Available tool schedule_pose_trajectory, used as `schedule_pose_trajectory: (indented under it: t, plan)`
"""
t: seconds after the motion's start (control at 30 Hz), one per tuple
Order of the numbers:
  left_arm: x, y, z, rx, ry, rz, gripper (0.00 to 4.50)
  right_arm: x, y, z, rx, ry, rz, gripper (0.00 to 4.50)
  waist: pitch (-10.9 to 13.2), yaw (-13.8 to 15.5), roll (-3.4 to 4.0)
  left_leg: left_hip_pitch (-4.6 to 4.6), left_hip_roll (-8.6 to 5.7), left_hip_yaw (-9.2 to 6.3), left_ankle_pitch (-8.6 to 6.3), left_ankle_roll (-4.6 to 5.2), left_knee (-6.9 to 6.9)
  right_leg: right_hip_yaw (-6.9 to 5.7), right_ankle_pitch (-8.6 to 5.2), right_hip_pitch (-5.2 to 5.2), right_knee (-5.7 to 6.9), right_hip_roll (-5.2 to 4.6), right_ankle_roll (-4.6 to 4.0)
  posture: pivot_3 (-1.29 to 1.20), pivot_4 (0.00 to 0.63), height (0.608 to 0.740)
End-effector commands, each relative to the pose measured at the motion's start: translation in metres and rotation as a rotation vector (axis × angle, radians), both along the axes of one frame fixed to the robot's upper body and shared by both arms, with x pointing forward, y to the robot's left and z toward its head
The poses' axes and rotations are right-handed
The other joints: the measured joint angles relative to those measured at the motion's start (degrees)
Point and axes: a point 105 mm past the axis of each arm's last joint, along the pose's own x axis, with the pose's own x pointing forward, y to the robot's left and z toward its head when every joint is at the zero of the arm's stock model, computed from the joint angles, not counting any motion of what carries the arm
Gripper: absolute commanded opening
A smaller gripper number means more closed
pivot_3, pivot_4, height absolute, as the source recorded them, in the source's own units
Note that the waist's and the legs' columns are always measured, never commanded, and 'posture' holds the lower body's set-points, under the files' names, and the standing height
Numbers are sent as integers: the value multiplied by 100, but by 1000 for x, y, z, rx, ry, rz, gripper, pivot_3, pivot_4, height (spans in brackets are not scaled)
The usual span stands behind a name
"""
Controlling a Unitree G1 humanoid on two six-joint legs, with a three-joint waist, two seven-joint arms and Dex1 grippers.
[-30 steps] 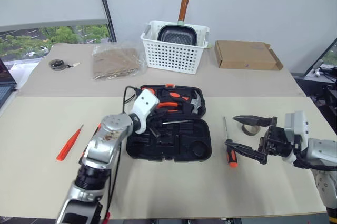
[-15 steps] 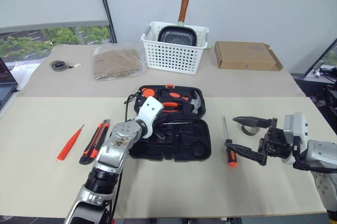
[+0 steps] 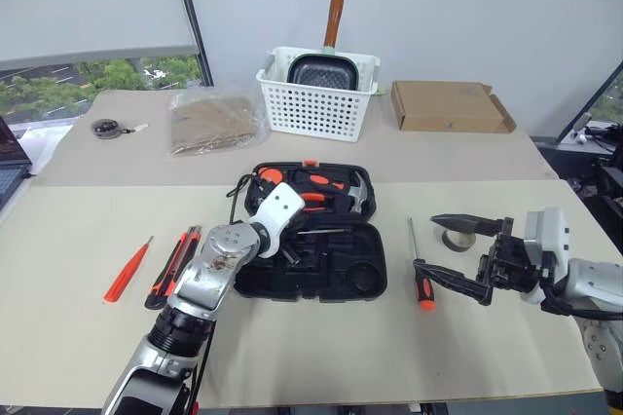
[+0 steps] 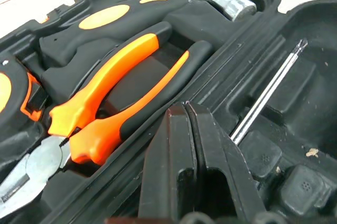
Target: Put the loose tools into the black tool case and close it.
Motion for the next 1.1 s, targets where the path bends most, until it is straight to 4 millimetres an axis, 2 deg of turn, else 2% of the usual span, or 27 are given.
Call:
schedule_pose_trajectory:
  t: [0.03,0.17,0.3,0.43,0.57,0.73,0.87,1.1]
  plan:
    - [-18,17,-68,109,235,47,79,-3,3,13,-3,-50,21,4500,-7,-12,3,10,0,-1,-1,0,0,0,0,10,-1,0,1,0,150,700]
    - [-22,17,-76,93,279,54,79,-4,4,12,-1,-48,21,4500,-28,-32,36,29,2,-10,-12,-12,0,-1,-3,37,-3,-6,1,0,150,700]
    - [-20,9,-69,-93,329,94,79,-4,5,12,1,-46,21,4500,-41,-26,55,44,2,-17,-28,-41,-1,-3,-4,50,-2,-8,2,0,150,700]
    - [-24,17,-73,-122,356,119,79,-4,5,11,3,-45,20,4500,-42,-34,57,38,1,-19,-23,-31,-1,-5,-7,47,-4,-9,9,0,150,700]
    - [-17,30,-66,-181,321,179,79,-3,5,10,5,-45,20,4500,-43,-73,57,33,1,-19,-26,-12,-3,-4,-17,43,-6,-8,13,0,150,700]
    - [-21,37,-73,-92,306,144,79,-2,6,9,6,-44,21,4500,-43,-112,57,34,3,-18,-27,-10,-5,-3,-23,42,-4,-4,12,0,150,700]
    - [-28,44,-84,132,237,32,79,-2,6,8,9,-43,21,4500,-43,-143,59,46,7,-19,-48,-48,-14,2,-27,47,-3,1,6,0,150,700]
    - [-25,47,-87,241,176,-24,79,-3,7,6,12,-43,13,4500,-43,-133,59,97,7,-24,-52,-56,-29,8,-32,56,-3,-2,0,0,150,700]
